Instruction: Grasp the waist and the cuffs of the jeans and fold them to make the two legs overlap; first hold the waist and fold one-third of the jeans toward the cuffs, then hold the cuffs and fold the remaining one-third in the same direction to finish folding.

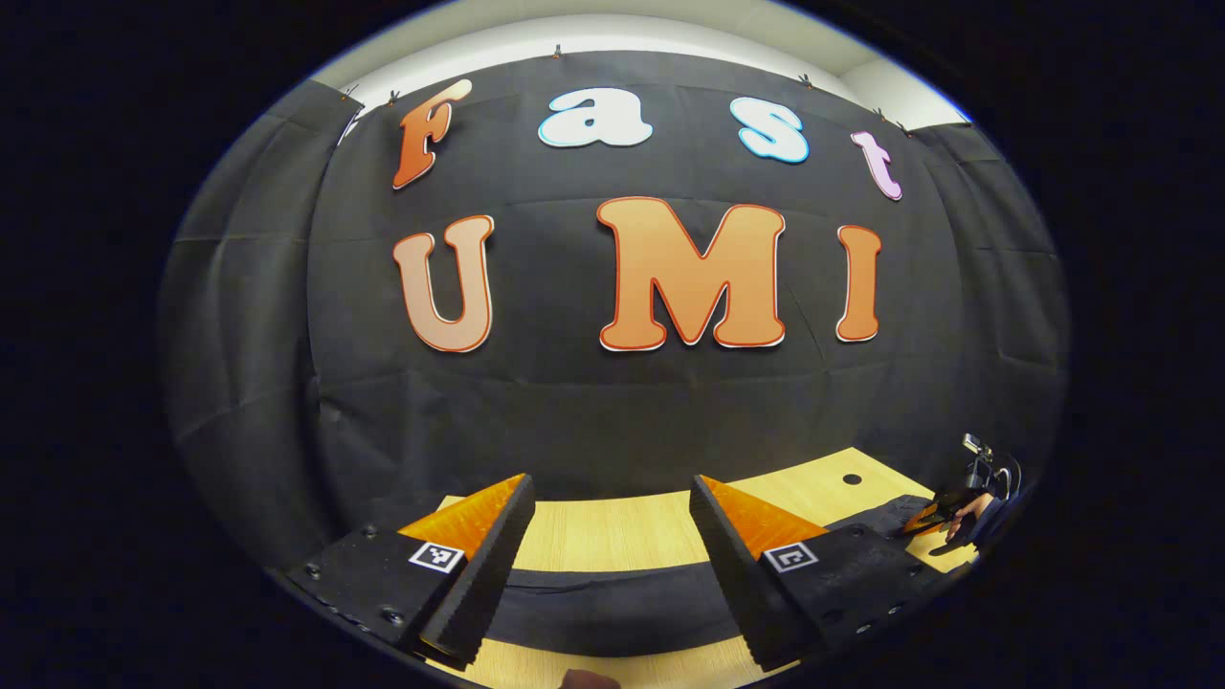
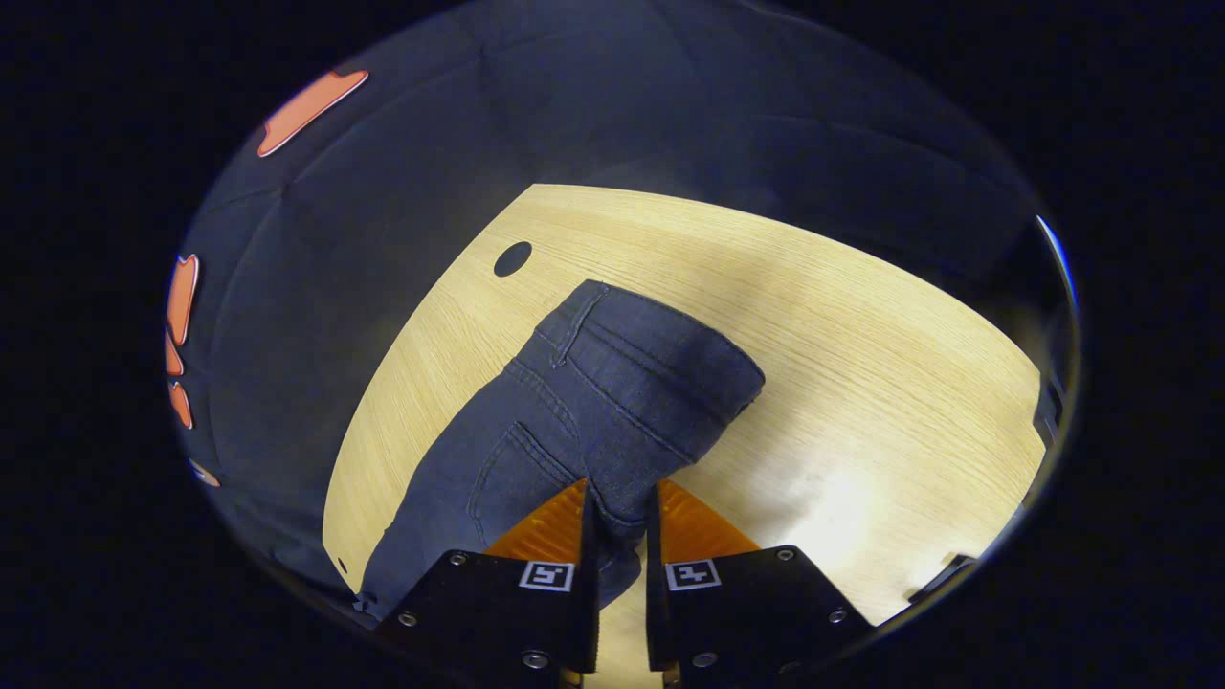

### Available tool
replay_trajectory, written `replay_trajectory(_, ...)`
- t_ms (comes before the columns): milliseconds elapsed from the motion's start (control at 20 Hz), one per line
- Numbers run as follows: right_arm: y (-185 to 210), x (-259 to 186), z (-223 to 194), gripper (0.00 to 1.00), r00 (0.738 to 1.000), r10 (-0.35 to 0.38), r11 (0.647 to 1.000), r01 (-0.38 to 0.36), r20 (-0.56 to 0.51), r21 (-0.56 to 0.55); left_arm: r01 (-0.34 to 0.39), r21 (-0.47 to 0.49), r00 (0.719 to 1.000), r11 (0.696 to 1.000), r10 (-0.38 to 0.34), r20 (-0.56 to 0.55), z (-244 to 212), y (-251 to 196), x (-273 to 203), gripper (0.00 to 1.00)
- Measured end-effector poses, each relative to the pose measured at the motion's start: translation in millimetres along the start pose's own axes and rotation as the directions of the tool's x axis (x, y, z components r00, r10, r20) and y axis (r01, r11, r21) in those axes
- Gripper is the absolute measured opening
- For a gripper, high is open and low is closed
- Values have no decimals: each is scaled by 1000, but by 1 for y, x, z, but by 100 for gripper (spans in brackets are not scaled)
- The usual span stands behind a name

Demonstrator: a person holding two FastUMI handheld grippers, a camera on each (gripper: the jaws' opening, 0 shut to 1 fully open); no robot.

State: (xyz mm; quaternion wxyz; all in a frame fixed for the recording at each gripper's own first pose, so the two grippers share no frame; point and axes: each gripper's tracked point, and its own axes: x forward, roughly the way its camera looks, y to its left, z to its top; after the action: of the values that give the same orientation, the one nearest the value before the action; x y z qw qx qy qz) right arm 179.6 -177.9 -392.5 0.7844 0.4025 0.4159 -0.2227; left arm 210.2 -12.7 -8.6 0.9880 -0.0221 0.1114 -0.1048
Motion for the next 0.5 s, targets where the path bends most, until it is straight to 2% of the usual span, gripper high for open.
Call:
replay_trajectory(250,23,-35,8,20,994,41,998,-35,101,-56,49,6,999,999,-49,17,2,7,-9,98)
replay_trajectory(500,48,-62,10,20,982,101,987,-79,161,-139,62,-3,998,998,-62,33,1,25,-19,98)
